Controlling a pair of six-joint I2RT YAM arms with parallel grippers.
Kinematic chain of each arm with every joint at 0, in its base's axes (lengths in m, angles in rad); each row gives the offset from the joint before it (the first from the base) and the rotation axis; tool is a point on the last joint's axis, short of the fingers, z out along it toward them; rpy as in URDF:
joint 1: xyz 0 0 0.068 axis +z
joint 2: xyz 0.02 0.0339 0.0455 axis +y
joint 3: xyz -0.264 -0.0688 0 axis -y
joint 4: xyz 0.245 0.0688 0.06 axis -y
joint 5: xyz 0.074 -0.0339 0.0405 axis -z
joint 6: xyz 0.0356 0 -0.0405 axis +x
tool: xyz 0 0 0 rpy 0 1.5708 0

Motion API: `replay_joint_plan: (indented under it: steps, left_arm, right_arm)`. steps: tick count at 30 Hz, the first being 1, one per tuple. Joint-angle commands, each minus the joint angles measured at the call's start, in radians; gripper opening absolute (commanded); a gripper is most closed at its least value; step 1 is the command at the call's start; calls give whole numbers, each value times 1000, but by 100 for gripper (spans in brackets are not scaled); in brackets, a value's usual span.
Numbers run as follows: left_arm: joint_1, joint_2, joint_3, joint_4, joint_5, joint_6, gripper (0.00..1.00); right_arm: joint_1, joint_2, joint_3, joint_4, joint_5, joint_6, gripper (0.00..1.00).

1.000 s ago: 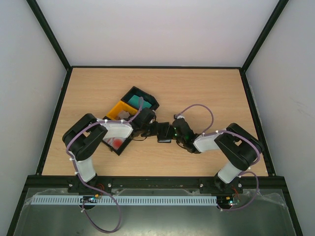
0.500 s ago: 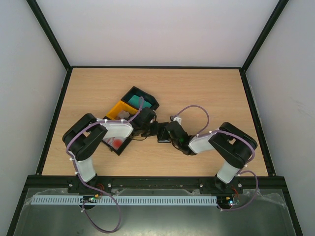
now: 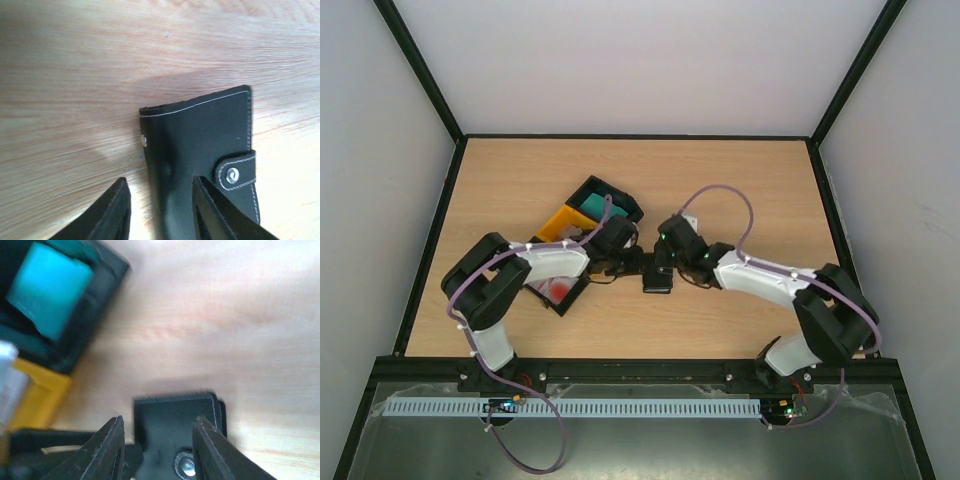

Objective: Put the credit cards into the card holder
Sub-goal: Close the card holder at the center of the board, then reset both arms

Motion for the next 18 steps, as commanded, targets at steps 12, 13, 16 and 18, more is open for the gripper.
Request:
replay_joint_plan:
  steps: [12,13,16,18]
  left_arm:
    - [27,-572,49,-279,-234,201,78]
    - [28,-624,46,-296,-263,213,84]
    - [28,-822,42,-329,-379,219,100]
    - [28,-948,34,-328,-444,221,100]
  right_arm:
    - [-91,-453,247,-530,328,-177,62]
    - [-91,-492,251,-549,349,-180,66]
    - [-91,-598,280,-610,413,-199,78]
    - [-91,-652,318,-661,461,-201,87]
